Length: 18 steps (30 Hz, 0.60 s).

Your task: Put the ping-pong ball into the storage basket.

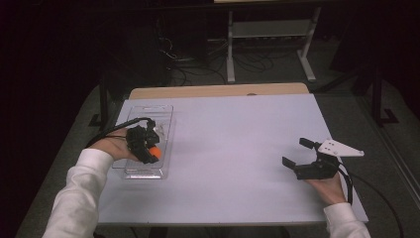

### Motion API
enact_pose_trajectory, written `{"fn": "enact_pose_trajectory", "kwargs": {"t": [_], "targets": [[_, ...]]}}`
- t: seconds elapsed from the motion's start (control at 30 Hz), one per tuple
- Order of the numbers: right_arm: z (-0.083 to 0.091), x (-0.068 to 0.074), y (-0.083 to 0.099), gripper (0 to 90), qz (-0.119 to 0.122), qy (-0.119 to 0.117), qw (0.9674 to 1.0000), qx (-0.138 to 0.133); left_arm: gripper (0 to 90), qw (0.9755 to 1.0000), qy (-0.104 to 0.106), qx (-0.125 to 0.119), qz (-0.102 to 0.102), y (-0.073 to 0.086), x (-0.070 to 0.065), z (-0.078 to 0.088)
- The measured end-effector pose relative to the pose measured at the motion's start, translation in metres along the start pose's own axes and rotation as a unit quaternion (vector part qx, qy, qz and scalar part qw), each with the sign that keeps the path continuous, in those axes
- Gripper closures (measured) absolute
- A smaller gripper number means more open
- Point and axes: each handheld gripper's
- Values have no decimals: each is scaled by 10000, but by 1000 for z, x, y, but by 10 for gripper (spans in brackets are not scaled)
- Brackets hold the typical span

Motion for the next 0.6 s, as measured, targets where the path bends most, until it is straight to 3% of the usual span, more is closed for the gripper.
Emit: {"fn": "enact_pose_trajectory", "kwargs": {"t": [0.6], "targets": [[0, 0, 0, 0, 15, -2, 10000, 25, 511, 9999, 96, 29, 9, 2, 1, -13]]}}
Point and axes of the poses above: each handheld gripper's, and its own axes: z roughly backward along the jaws, y roughly out of its underside, x roughly to its left, and after that the axes turned 8 degrees about -x, right-handed
